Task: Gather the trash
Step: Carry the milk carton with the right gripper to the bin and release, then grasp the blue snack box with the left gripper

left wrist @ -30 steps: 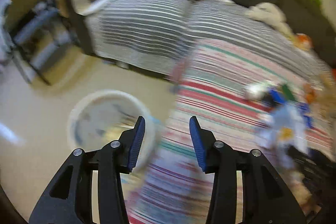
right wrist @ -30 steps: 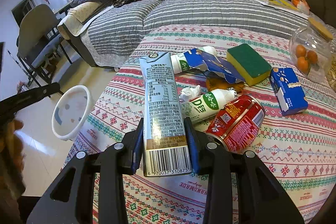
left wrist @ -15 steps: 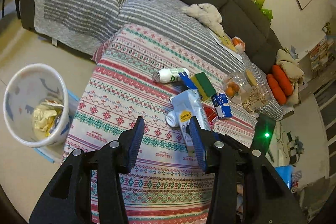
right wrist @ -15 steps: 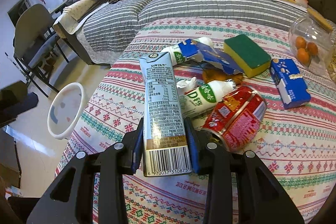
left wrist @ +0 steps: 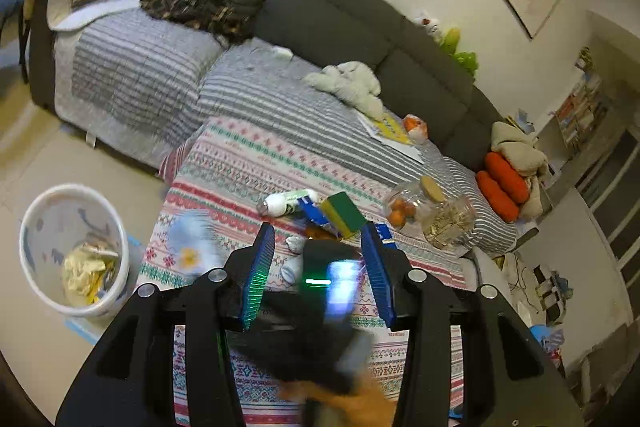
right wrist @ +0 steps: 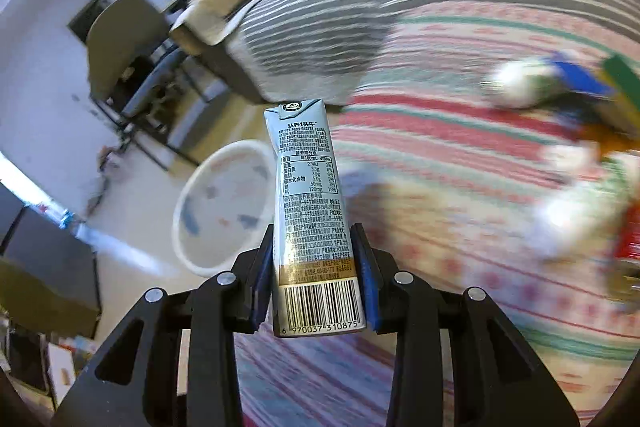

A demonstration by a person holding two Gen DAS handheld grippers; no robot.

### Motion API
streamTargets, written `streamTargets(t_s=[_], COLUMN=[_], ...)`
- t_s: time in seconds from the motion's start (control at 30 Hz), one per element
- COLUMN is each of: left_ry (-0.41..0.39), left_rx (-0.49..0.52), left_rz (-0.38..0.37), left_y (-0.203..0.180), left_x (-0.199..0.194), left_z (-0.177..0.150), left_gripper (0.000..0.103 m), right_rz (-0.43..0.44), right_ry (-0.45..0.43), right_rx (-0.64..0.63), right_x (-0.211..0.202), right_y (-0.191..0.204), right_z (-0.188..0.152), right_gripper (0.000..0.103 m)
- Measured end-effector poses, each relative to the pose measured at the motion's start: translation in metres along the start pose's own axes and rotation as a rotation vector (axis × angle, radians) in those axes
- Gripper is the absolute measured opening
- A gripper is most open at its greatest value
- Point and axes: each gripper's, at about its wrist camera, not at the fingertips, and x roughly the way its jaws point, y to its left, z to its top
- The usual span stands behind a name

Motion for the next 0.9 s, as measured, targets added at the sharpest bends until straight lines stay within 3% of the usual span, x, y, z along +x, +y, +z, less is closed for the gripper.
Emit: streamTargets(t_s=[0.17,0.27,0.37,0.53,0.7,0.9], left_ry=[-0.015,-0.019,-0.014,-0.026,-0.015,-0.008], left_rx=[-0.002,-0.008,-0.005,0.000,0.004,0.025], left_rz=[-0.007,0.008,0.019,0.029,0.049,0.103], left_y=[0.004,0.007,0.010,0.008,0.002,-0.006], left_x=[-0.003,-0.002,0.001,0.002,0.015,0.036], left_z=[0.003,0.004,0.004,0.003,0.001,-0.004], left_gripper=[0.043,0.043,0.043,0.044,0.048,0.061], right_rz=[0.079,0.095,0.063,-0.069,-0.203,-0.399], right_ry=[0.062,0.084,0.099,0.119,0.070,0.034], right_rx=[-0.031,-0.028,-0.058,-0.093,-0.090,-0.072], right_x=[0.065,0.084,0.084,0.060,0.015,-0.048], right_y=[0.065,0.087,0.096,0.071,0.028,-0.034], right_z=[0.013,0.018,0.016,0.002,-0.009,-0.019], right_gripper=[0.038,0.061,0.064,0.066,0.078,0.083])
